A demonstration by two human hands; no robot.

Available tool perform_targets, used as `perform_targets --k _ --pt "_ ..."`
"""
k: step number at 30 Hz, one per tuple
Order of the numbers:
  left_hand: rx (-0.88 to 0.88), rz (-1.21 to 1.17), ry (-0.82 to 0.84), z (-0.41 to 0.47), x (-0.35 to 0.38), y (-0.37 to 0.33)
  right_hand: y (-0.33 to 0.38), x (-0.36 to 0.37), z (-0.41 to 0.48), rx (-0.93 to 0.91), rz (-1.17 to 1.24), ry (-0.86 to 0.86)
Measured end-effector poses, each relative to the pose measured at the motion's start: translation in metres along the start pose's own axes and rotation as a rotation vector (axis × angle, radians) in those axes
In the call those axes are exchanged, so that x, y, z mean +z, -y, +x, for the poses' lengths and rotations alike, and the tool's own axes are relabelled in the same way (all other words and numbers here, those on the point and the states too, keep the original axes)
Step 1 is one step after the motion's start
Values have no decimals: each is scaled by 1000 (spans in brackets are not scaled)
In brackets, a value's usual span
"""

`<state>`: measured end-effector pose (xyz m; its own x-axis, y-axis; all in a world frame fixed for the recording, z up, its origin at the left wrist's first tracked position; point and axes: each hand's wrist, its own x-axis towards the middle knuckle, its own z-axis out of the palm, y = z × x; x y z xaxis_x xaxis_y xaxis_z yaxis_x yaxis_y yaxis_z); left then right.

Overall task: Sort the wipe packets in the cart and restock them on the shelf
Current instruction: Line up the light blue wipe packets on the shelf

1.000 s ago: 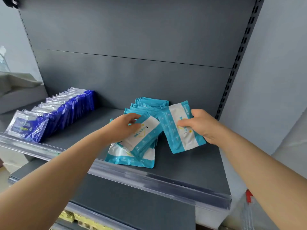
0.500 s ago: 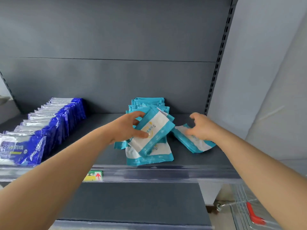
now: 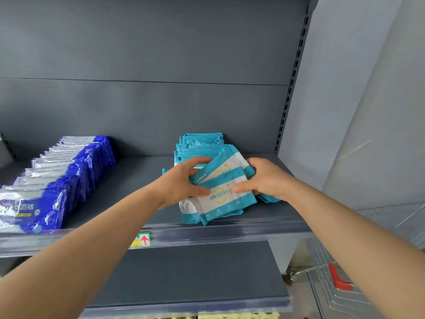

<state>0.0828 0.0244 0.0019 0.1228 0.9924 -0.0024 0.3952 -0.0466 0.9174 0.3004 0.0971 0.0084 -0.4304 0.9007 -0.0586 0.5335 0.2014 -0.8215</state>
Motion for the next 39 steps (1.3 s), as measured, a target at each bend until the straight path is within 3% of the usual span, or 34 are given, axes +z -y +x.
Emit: perform_targets --k 6,11,16,20,26,29,31,36,39 --pt "62 200 -156 5 2 1 -7 5 -9 -28 -92 40" --pt "-1 92 -253 5 -14 10 -11 -6 -10 -17 -134 -38" --pt "-201 49 -86 -5 -23 18 -10 0 -12 -17 -155 17" --pt "-225 -65 -74 -14 -14 15 -8 15 -4 -8 -130 70" --pt "-249 307 -151 -17 -6 26 -8 27 4 8 -118 131" --pt "-252 160 -115 -16 -3 24 -10 29 8 15 -188 124" --pt "-198 125 -129 -14 -2 23 -11 31 9 6 -187 109" --pt "-5 377 -298 -3 -11 23 -6 41 21 -129 -130 -131" --pt "19 437 -345 4 -13 31 -2 41 27 -155 -128 -115"
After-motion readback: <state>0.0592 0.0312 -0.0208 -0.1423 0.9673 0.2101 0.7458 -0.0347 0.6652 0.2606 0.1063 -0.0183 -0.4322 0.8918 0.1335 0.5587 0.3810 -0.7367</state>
